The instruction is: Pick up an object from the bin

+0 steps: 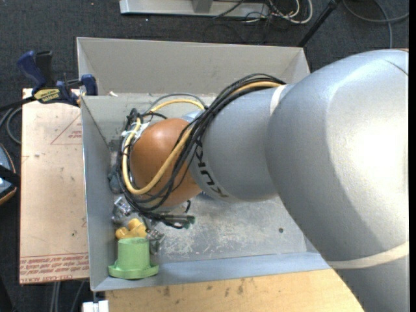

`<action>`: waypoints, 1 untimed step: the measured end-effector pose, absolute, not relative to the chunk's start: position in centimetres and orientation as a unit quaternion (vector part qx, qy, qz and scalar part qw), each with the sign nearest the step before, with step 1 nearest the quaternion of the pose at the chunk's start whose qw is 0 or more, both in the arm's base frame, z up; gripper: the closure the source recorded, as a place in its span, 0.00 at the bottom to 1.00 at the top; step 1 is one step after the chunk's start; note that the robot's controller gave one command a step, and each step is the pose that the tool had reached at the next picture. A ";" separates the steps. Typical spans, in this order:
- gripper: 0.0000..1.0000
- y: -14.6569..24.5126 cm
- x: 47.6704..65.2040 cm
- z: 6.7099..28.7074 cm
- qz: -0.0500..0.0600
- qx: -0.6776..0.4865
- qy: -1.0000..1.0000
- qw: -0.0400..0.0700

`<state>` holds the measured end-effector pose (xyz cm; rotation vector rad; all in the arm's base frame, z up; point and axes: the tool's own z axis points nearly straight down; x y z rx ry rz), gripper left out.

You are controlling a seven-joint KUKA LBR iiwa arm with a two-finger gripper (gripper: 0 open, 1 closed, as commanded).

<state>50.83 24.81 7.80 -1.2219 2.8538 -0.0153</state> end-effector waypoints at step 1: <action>1.00 24.7 50.8 7.9 -0.005 -0.391 0.920 0.014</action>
Offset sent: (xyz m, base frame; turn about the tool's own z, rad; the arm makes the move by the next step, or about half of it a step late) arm 0.0000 0.0000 0.0000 0.0000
